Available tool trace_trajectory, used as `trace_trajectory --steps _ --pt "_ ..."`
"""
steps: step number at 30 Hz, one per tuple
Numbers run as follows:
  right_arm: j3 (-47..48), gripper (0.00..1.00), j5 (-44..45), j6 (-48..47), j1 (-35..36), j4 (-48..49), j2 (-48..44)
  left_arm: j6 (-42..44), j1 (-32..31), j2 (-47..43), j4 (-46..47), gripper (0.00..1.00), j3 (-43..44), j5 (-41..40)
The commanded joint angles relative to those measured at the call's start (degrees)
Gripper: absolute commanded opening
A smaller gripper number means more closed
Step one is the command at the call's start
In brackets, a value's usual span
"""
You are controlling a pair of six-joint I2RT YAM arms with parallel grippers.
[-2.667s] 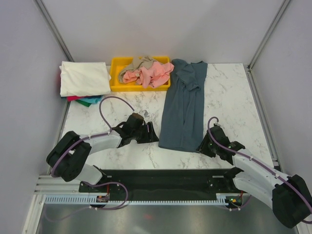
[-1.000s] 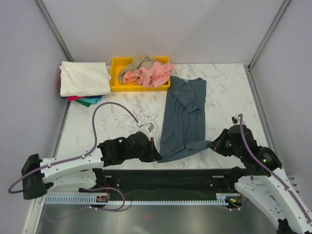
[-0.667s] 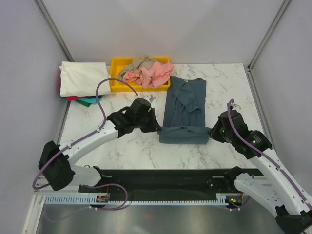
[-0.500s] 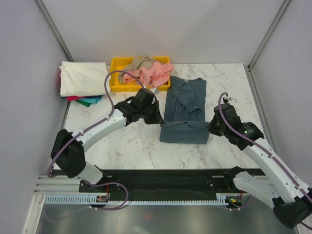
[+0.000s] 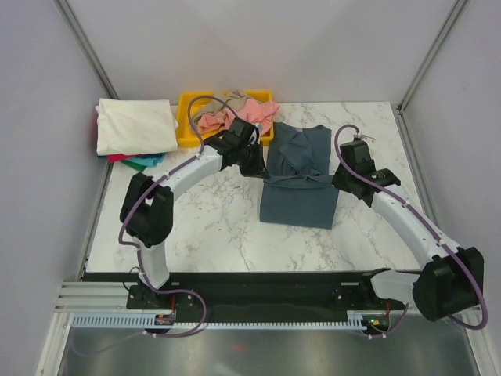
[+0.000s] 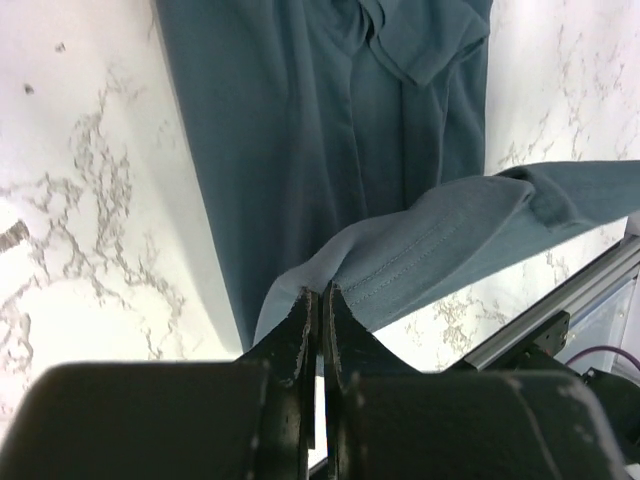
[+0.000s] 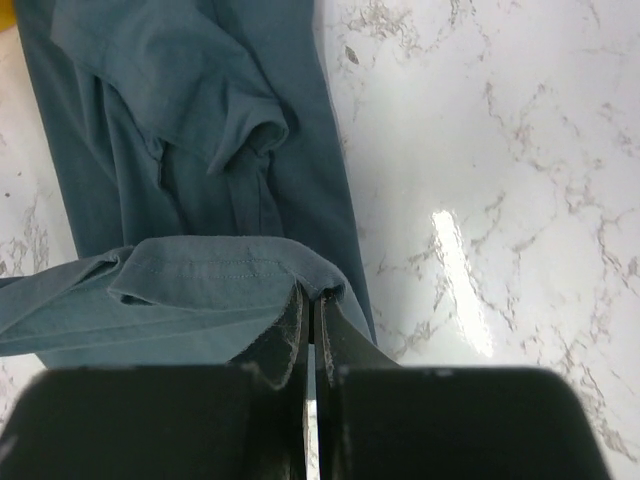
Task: Fold and stack the t-shirts
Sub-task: Fold the tshirt
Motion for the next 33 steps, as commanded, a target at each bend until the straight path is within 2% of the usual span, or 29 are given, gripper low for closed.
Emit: trace_trajectory --steps 1,13,15,16,17,18,19,21,23,25,27,29,33 --pt "2.02 0.00 -4.05 -2.71 -1.93 7.73 3.14 3.55 1.28 3.05 -1.11 0.02 4.94 1.74" --pt "3.69 0.00 -8.80 -3.94 -5.27 14.59 14.92 4.87 4.01 13.86 -3.66 0.02 14.87 3.06" --pt "4.57 0.00 -9.33 -4.29 -6.15 15.29 17.38 4.78 4.53 15.53 -3.84 0.05 16.28 3.58" --pt "4.92 0.00 -9.76 -4.46 -6.42 15.64 18.34 4.00 4.88 16.41 -4.10 0.11 18.38 3.93" --pt "5.45 0.04 -10.03 -4.64 -7.20 15.82 20.35 3.47 5.58 18.94 -5.32 0.15 19.96 5.85" --pt "7.28 0.25 -10.21 -4.81 -7.73 15.91 21.59 3.11 6.02 20.10 -5.94 0.19 21.72 6.48" --pt "8.60 0.39 -11.08 -4.82 -8.43 15.91 23.00 2.24 6.38 21.42 -6.73 0.27 25.74 6.75" --pt "14.55 0.70 -12.49 -5.08 -11.16 15.56 27.56 1.44 7.96 25.28 -10.60 0.35 31.11 8.32" --pt "20.10 0.73 -15.81 -5.25 -14.13 13.29 32.47 -0.40 9.80 28.44 -13.93 0.41 39.99 10.69" --pt "27.84 0.73 -18.89 -5.95 -15.29 11.35 34.52 -1.72 10.68 28.46 -15.26 0.52 46.05 11.58" --pt "30.84 0.75 -20.92 -7.45 -15.56 9.06 34.09 -1.38 11.04 24.88 -15.35 0.56 46.26 9.75" --pt "28.93 0.75 -21.81 -8.15 -15.56 9.23 30.59 0.12 10.69 21.18 -15.27 0.57 42.15 6.94" --pt "13.83 0.77 -23.99 -7.11 -15.56 9.93 21.27 2.05 9.63 11.52 -12.73 0.58 27.49 5.61"
